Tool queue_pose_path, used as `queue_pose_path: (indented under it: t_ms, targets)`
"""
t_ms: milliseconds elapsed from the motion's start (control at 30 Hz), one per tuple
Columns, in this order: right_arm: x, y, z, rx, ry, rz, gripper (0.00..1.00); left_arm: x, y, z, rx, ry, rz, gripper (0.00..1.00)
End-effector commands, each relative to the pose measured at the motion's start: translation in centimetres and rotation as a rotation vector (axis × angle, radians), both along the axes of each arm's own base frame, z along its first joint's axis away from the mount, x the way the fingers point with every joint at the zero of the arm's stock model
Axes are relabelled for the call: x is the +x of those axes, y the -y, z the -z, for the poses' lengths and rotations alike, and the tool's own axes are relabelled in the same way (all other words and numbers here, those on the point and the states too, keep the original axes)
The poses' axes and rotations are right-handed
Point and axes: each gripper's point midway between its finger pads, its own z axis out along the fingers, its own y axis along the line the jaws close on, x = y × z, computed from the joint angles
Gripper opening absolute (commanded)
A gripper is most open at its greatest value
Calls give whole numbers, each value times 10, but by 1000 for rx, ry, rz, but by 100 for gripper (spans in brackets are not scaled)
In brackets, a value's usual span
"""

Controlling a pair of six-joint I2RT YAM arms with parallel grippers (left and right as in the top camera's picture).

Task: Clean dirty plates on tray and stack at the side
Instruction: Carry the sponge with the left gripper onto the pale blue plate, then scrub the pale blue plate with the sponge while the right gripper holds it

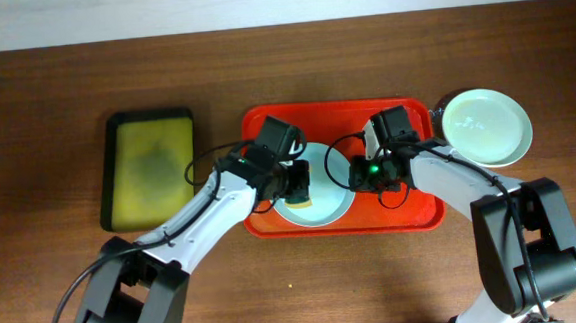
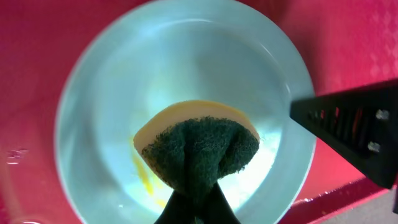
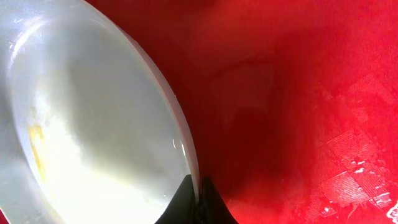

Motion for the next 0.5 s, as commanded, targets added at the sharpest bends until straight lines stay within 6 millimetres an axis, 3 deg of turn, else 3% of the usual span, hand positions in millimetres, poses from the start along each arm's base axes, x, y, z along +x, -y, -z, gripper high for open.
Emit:
queue_pose_path:
  t_ms: [0, 300, 467]
  targets:
    - [-5, -3, 5, 10, -22, 0, 4, -13, 17, 1, -9, -4, 66, 0]
    - [-5, -2, 5, 3, -21, 3, 4, -24, 32, -2, 18, 37, 203, 0]
    - [-4, -1, 6, 0, -19, 5, 4, -19, 36, -32, -1, 118, 251, 0]
